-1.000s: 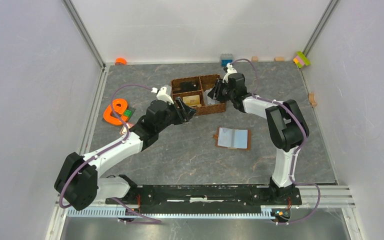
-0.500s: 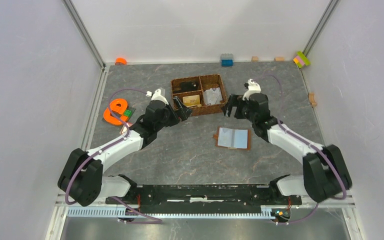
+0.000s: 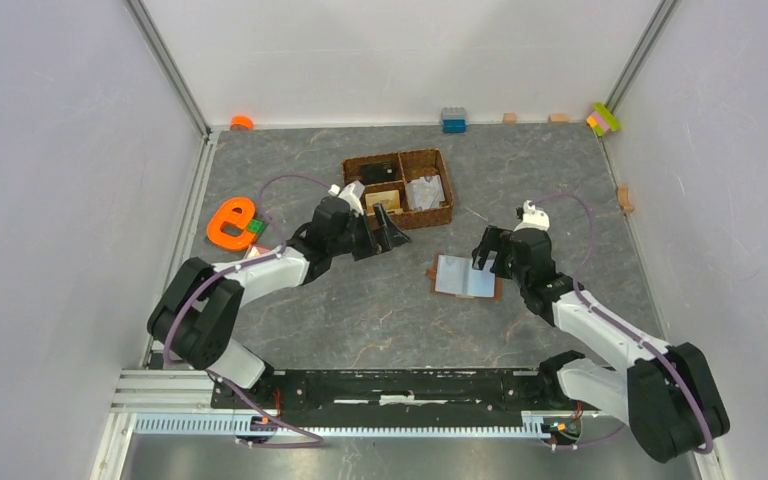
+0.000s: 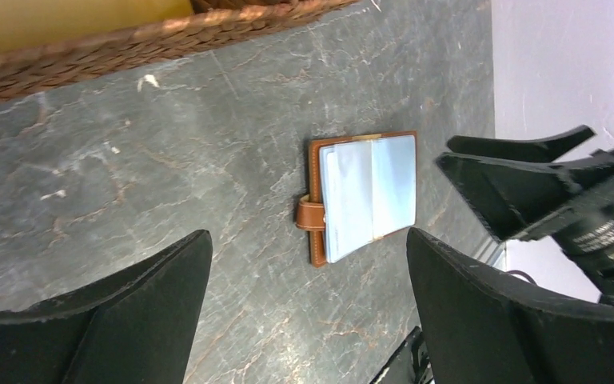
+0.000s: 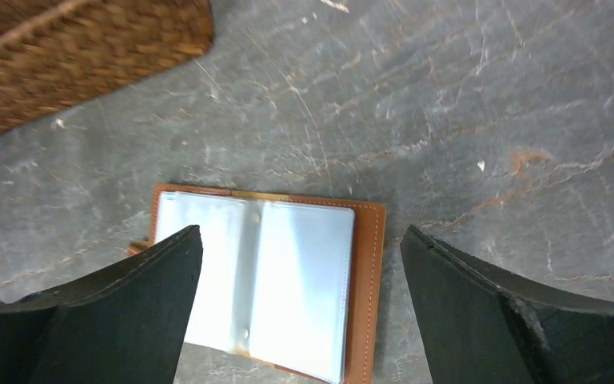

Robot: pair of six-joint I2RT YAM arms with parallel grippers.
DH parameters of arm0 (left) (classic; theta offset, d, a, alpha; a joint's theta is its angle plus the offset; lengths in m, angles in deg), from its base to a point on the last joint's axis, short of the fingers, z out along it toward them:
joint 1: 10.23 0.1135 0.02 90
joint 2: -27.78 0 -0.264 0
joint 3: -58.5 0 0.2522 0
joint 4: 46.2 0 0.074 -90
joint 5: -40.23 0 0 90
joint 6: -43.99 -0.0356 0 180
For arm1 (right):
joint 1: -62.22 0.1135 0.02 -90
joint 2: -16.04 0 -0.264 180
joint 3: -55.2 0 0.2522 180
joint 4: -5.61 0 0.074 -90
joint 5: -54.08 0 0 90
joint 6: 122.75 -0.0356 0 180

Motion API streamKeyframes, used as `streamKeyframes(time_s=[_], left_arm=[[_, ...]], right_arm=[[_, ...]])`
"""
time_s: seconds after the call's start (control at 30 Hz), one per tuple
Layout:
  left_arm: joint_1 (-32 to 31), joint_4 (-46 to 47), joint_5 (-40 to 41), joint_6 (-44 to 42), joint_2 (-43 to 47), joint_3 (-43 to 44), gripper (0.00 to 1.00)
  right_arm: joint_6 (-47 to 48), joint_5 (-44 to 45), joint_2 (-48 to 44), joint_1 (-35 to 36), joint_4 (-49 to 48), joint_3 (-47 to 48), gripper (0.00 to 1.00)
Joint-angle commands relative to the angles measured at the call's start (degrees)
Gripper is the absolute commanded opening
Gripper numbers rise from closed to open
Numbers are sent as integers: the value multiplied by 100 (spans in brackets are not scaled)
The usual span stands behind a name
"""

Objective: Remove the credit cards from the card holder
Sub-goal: Pick up the card holder from the center of the board.

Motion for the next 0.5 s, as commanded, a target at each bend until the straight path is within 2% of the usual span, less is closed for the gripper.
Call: streamKeyframes(time_s=[0.0, 0.1, 0.23, 0.37, 0.47], left_arm=[[-73, -49, -460, -140, -208, 486, 95], [-156, -271, -379, -148, -269, 600, 94], [-293, -439, -304, -194, -290, 711, 94], [-380, -552, -324, -223, -365, 826, 94], [-431, -710, -360, -254, -517, 961, 94]], right_arm=[[-315, 7, 470, -24, 241, 173, 97], [-299, -368, 924, -47, 430, 373, 89], [-385, -735, 1255, -75, 305, 298, 87], [-472, -1252, 1515, -84, -246, 124, 82], [-477, -1601, 1684, -77, -459, 87, 73]])
